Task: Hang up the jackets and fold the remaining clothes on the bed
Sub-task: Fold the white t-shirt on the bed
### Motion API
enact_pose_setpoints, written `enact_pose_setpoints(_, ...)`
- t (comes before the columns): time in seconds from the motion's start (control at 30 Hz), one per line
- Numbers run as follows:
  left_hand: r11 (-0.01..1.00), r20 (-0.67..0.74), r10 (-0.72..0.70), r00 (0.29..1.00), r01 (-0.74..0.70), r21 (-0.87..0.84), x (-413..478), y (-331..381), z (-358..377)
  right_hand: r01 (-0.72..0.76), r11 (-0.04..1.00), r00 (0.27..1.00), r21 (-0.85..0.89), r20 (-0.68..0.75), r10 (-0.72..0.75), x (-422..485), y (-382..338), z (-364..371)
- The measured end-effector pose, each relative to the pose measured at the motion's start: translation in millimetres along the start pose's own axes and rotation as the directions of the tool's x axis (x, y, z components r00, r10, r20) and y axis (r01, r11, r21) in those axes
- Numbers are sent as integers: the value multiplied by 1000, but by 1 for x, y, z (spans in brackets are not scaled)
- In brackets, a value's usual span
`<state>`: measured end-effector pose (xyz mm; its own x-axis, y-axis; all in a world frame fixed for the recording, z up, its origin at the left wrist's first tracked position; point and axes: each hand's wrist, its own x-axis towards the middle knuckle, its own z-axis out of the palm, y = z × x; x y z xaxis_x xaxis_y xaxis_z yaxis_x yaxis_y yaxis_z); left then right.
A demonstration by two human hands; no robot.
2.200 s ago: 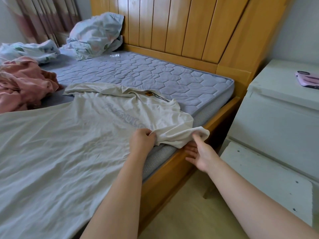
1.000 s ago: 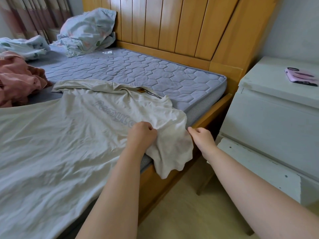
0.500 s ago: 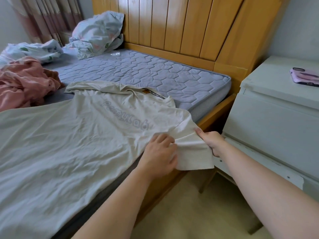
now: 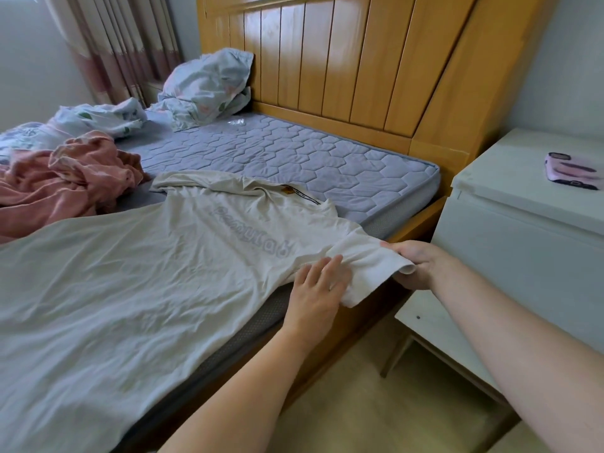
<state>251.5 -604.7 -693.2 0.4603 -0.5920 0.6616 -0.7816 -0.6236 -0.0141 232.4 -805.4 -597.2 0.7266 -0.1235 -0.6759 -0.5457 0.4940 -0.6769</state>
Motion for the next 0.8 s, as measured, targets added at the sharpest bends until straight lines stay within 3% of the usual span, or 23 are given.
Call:
enact_pose_setpoints(0.13, 997, -53, -33, 998, 30, -70, 1, 6, -5, 100, 995, 991, 13, -92, -98, -2, -10, 0)
enact_pose_setpoints(0.2, 973, 22, -99, 995, 101, -206, 6, 6, -12, 180, 984, 981, 7, -71, -179, -3, -15, 0)
enact_pose_setpoints(0.27, 876, 182, -215, 960, 272, -399, 16, 1, -24, 227, 973, 973, 34, 21, -228, -7, -20, 3)
enact_pose_setpoints(0.37, 570, 413, -448, 793, 609, -551, 32, -15, -37, 248, 968, 947, 23, 207, -247, -4, -26, 9)
enact_pose_setpoints(0.43, 274, 504, -577, 643, 734, -622, 38, -32, -40, 330, 904, 934, -272, 234, -271, 3, -31, 21)
enact_pose_setpoints(0.5, -122, 629, -626, 461, 739, -662, 42, -50, -43, 401, 683, 908, -611, 165, -386, 13, -37, 40)
enact_pose_setpoints(0.57, -447, 742, -571, 351, 626, -639, 42, -67, -46, 389, 409, 836, -826, 130, -533, 25, -47, 57)
enact_pose_setpoints(0.6, -533, 770, -547, 328, 573, -622, 41, -75, -48, 375, 308, 804, -874, 141, -578, 30, -53, 67)
enact_pose_setpoints(0.63, -595, 787, -537, 302, 526, -608, 40, -84, -49, 383, 271, 794, -883, 165, -584, 35, -59, 78)
enact_pose_setpoints(0.8, -763, 804, -581, 125, 259, -592, 41, -124, -50, 377, 380, 867, -845, 178, -465, 72, -94, 125)
